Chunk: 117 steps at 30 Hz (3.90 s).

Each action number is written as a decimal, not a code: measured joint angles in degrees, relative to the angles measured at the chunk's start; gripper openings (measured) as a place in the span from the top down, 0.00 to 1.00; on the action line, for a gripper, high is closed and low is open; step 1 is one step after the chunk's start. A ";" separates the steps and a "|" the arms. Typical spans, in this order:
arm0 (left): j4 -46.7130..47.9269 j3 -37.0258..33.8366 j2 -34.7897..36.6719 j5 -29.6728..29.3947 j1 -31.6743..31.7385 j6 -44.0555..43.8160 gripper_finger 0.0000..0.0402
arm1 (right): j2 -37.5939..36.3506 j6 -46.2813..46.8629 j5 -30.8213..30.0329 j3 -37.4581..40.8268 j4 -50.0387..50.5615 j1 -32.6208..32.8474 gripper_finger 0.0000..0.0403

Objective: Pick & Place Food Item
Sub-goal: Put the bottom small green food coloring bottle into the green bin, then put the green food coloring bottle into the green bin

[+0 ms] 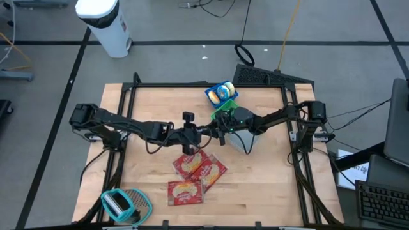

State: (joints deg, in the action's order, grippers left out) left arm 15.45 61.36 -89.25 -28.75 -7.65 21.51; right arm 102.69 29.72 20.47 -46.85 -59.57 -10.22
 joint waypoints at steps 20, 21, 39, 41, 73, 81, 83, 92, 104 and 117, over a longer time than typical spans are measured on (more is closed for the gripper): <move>-0.93 -0.15 1.80 6.24 -0.30 -11.83 0.33 | -0.24 1.01 6.11 -0.02 -0.76 -2.51 0.82; -0.78 -0.23 2.34 7.89 0.28 -12.30 0.32 | -0.24 1.02 6.54 -0.02 -0.72 -2.76 0.82; -34.19 -26.25 17.75 24.70 14.03 -18.95 0.32 | -19.27 -18.48 -23.72 1.52 45.33 -3.98 0.82; -38.40 -28.70 18.08 24.71 14.78 -20.04 0.32 | -20.62 -18.11 -30.88 1.74 52.39 -4.04 0.82; -43.52 -31.32 17.95 23.81 15.42 -24.62 0.32 | -18.14 -17.14 -36.70 3.37 51.21 -5.83 0.70; -43.48 -31.32 17.95 23.82 15.42 -24.66 0.32 | -18.12 -16.96 -36.71 3.37 50.79 -5.81 0.51; -42.98 -31.32 17.97 23.82 15.42 -24.68 0.32 | -18.12 -16.96 -36.70 3.37 50.66 -5.81 0.48; -31.44 -31.30 17.95 23.25 14.63 -22.00 0.32 | -18.12 -16.94 -36.68 3.37 50.38 -5.81 0.45; -33.92 -31.28 4.46 19.49 14.77 -18.87 0.32 | -18.12 -16.92 -36.50 3.39 49.70 -5.74 0.46; -37.47 -31.20 -6.26 20.09 18.15 -19.48 0.32 | -18.12 -16.92 -32.17 3.39 47.71 -5.63 0.48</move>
State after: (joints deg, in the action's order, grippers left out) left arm -22.02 30.17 -95.51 -8.67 10.50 2.02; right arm 84.58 12.80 -11.70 -43.46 -11.86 -15.86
